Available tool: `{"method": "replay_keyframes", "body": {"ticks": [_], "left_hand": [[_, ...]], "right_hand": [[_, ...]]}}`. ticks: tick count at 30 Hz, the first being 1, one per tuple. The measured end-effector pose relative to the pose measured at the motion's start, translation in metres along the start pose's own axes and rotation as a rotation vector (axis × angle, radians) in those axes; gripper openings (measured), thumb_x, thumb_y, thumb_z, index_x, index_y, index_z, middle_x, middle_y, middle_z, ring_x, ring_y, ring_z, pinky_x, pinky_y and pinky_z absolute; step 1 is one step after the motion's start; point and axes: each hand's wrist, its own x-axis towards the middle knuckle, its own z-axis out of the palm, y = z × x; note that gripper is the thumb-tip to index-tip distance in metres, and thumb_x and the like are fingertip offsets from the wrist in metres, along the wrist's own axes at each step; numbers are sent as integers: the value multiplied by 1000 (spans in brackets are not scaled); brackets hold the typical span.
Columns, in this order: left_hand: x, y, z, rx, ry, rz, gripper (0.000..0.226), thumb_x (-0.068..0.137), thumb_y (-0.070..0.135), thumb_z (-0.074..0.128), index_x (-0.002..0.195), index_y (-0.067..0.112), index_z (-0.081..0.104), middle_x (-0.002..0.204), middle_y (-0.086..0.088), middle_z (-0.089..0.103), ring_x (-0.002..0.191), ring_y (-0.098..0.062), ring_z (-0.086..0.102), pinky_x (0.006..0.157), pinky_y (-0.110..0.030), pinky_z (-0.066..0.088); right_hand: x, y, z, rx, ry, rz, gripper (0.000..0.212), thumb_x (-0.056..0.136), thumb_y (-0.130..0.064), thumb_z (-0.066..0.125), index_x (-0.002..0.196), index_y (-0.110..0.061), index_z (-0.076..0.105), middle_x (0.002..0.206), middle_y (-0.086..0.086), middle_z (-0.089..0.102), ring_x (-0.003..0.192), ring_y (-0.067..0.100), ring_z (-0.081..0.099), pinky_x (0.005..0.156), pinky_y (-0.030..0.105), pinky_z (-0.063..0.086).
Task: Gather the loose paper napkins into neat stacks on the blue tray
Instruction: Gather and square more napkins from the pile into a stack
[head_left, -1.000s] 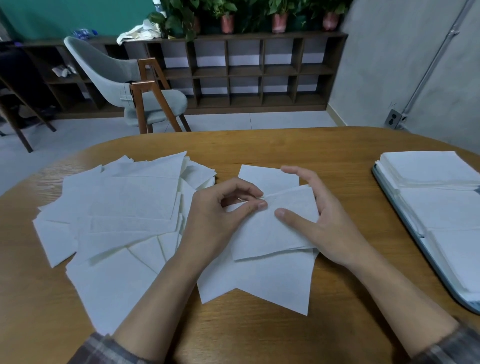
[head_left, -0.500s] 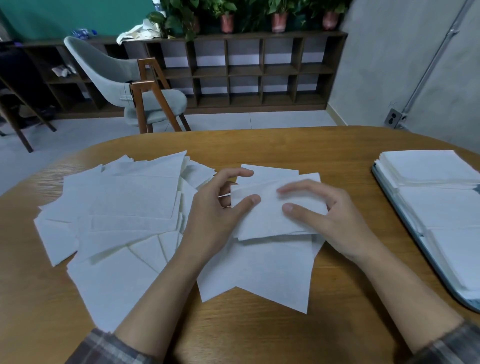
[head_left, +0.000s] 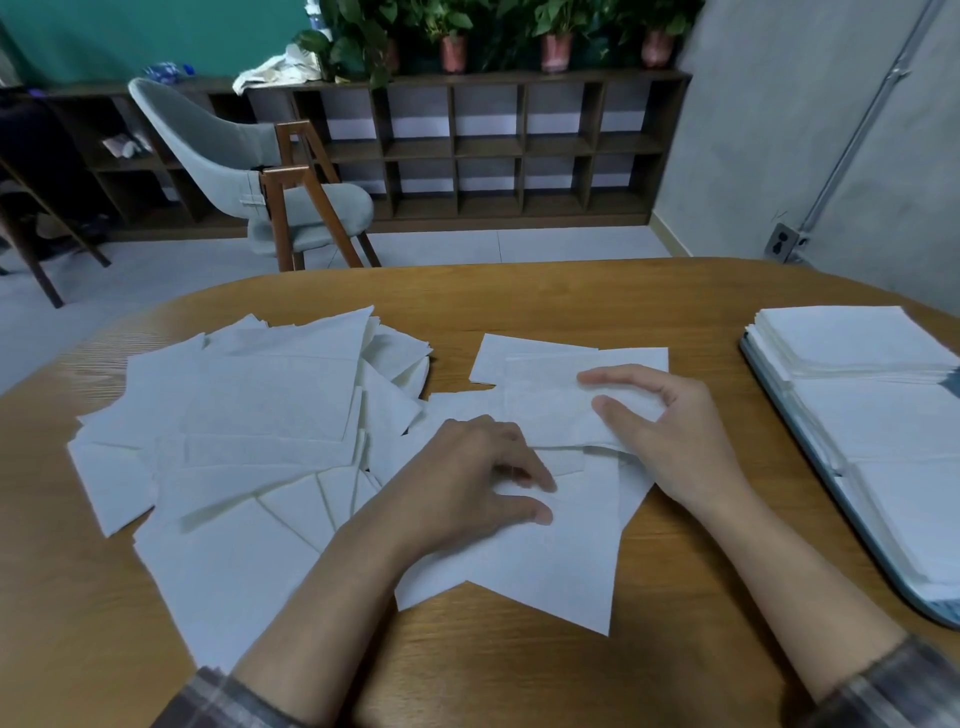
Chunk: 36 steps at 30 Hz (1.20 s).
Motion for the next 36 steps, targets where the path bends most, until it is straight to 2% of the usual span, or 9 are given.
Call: {"method": "replay_keyframes", "body": {"ticks": [6, 10, 13, 15, 18, 21, 26, 31, 36], "left_hand": [[-1, 4, -3, -112, 13, -10, 10, 85, 32, 88, 89, 27, 81, 92, 14, 71, 97, -7, 64, 82, -19, 48], [-5, 11, -12, -282, 69, -59, 8, 91, 28, 83, 89, 22, 78, 92, 13, 76, 95, -7, 70, 90, -23, 52], [-4, 12, -16, -452, 145, -83, 8, 90, 26, 84, 89, 21, 78, 86, 5, 77, 79, -22, 71, 80, -28, 54], [-3, 11, -17, -508, 233, -92, 8, 88, 24, 86, 89, 19, 79, 82, -1, 76, 72, -30, 66, 71, -27, 51], [-2, 12, -15, -499, 337, -90, 12, 84, 21, 89, 92, 19, 79, 81, 1, 76, 68, -24, 64, 69, -24, 52], [-1, 9, -13, -445, 419, -110, 19, 81, 18, 91, 95, 22, 78, 82, 6, 76, 68, -11, 66, 71, -22, 54], [1, 7, -16, -467, 499, -120, 20, 82, 19, 91, 95, 25, 78, 85, 7, 79, 72, -13, 71, 71, -24, 54], [1, 8, -15, -482, 527, -125, 19, 82, 22, 91, 95, 26, 77, 87, 6, 78, 65, -11, 65, 69, -27, 53], [2, 6, -13, -449, 538, -125, 18, 83, 23, 90, 96, 24, 77, 87, 9, 78, 72, -8, 68, 72, -26, 54]], "right_hand": [[0, -1, -1, 5, -36, -11, 24, 98, -8, 70, 106, -27, 81, 110, -28, 75, 113, -12, 63, 92, 1, 41], [0, -6, -1, 62, -72, -29, 12, 99, -31, 72, 106, -26, 81, 111, -22, 77, 115, -8, 64, 95, 8, 41], [-3, -9, -3, 158, -172, -28, 42, 94, -59, 60, 107, -26, 82, 116, -13, 77, 116, 2, 66, 96, 17, 43], [-6, -11, -3, 217, -276, 15, 49, 89, -64, 55, 105, -27, 82, 114, -3, 77, 107, 16, 70, 88, 27, 49], [-10, -15, 1, 226, -347, 33, 25, 96, -44, 74, 104, -21, 82, 109, -2, 79, 101, 17, 74, 82, 26, 55], [-8, -14, 4, 122, -246, 33, 9, 96, -20, 74, 100, -22, 82, 107, -13, 78, 103, 3, 70, 86, 24, 48], [-10, -16, 3, 170, -300, 19, 31, 93, -20, 81, 120, -31, 72, 112, -13, 73, 102, 8, 68, 82, 21, 52], [-11, -15, 7, 151, -327, -12, 66, 87, -30, 83, 141, -50, 51, 132, -12, 65, 121, 15, 63, 103, 42, 53], [-14, -17, 9, 129, -321, -53, 71, 94, -22, 76, 147, -53, 40, 138, -15, 60, 119, 10, 64, 96, 32, 56]]}}
